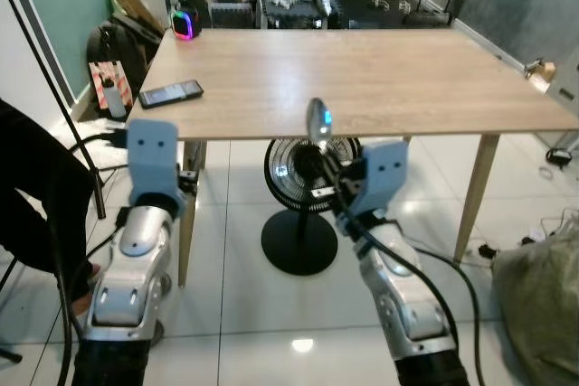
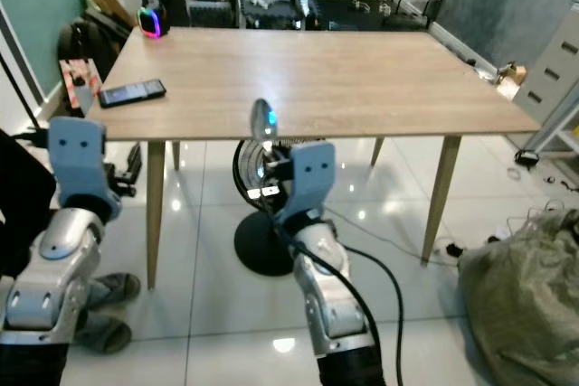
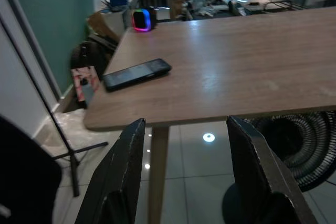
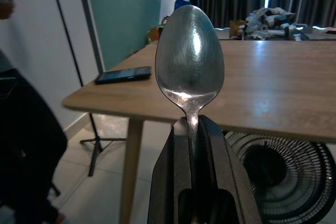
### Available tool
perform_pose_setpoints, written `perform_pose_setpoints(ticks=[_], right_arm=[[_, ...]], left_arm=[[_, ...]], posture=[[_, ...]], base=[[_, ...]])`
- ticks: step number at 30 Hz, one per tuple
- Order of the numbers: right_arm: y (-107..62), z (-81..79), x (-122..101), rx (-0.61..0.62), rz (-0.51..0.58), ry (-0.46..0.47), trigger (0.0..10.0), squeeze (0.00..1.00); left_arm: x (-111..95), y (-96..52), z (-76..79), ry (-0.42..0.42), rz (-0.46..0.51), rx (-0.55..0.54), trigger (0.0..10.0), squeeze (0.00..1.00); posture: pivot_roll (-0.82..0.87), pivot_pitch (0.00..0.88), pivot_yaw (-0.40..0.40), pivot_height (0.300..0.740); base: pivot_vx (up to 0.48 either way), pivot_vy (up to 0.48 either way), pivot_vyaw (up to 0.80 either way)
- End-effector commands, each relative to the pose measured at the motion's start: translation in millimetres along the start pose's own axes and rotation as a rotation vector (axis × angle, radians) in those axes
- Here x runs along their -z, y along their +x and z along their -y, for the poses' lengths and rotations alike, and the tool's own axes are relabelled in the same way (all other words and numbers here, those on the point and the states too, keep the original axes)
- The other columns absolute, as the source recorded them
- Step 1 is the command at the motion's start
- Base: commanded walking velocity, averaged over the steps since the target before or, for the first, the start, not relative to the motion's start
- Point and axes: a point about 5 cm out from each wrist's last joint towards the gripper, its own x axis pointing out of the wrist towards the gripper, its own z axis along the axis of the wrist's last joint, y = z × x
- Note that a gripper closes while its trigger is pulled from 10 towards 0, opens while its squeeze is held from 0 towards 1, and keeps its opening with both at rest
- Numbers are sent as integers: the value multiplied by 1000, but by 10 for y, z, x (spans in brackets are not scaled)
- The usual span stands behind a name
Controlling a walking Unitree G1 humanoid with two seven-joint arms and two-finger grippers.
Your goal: Setting the table
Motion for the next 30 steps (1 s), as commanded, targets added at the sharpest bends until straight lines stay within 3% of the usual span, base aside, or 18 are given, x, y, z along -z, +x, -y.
perform_pose_setpoints(ticks=[1,30], right_arm=[[-17,67,14,28,-8,-3,10000,0],[-28,133,14,62,-11,-12,10000,0]], left_arm=[[33,-7,39,1,-17,10,10000,0],[37,-6,45,-1,-21,13,10000,0]], posture=[[47,0,62,740],[44,0,64,740]], base=[[480,0,0],[480,0,0]])
